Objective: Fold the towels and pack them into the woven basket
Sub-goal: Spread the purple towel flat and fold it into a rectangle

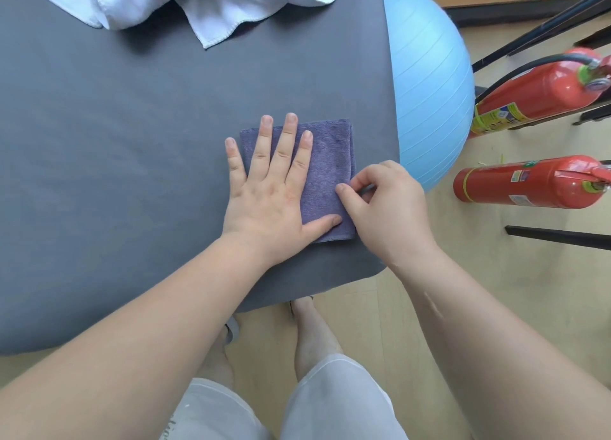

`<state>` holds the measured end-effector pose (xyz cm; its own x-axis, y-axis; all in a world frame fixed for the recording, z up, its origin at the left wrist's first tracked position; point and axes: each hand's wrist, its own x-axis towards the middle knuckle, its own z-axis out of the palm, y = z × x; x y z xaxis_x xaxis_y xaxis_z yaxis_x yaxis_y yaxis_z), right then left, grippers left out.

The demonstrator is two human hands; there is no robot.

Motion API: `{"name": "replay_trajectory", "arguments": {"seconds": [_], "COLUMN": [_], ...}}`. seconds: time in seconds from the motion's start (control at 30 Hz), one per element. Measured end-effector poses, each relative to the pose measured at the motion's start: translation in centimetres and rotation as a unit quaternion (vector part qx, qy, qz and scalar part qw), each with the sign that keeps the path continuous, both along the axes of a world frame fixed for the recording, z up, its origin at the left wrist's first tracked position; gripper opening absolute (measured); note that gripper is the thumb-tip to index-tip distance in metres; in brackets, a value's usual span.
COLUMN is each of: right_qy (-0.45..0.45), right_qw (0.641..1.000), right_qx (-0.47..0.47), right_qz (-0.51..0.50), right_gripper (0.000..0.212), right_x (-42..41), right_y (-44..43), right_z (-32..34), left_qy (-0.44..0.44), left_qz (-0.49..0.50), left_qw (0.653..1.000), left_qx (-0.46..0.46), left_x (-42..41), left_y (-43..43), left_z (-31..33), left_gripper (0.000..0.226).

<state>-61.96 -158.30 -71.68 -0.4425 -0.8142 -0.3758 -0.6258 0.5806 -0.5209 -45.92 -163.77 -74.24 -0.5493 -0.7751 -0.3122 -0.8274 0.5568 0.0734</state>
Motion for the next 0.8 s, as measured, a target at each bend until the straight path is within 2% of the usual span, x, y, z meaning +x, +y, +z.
{"name": "replay_trajectory", "arguments": {"seconds": [0.23,0.37,0.43,0.47,0.57,0.63,0.73,0.8], "right_qy": [-0.03,0.044,0.088,0.103,0.109,0.103,0.133,0.158], "right_qw": [0.999,0.996,0.993,0.991,0.972,0.957,0.926,0.909], "right_qx": [0.023,0.036,0.009,-0.021,-0.092,-0.075,-0.015,-0.016], "right_qz": [0.013,0.066,0.078,0.089,0.185,0.26,0.354,0.386], "right_gripper": [0.02,0.017,0.017,0.026,0.066,0.079,0.077,0.068], "right_x": [-1.2,-1.0,-0.7,-0.6,-0.6,-0.8,-1.4,-1.6], "right_y": [0.2,0.2,0.0,-0.2,-1.4,-2.6,-4.1,-4.5], "right_z": [-0.4,-0.7,-0.7,-0.6,-0.3,-0.3,-1.2,-2.0], "left_qy": [-0.005,-0.011,-0.02,-0.02,-0.001,0.013,0.017,0.023], "left_qz": [0.015,0.017,0.019,0.02,0.027,0.03,0.028,0.033], "left_qw": [1.0,0.999,0.999,0.999,0.998,0.999,0.999,0.999], "left_qx": [0.001,0.026,0.034,0.037,0.05,0.044,0.016,0.016], "left_x": [-1.0,-1.7,-1.9,-1.9,-1.9,-1.4,0.5,2.1], "left_y": [0.3,0.4,0.2,0.1,0.0,0.2,0.8,1.2], "left_z": [-0.1,-0.8,-0.8,-0.7,-0.3,-0.1,0.0,0.3], "left_gripper": [0.122,0.121,0.123,0.124,0.123,0.119,0.104,0.097]}}
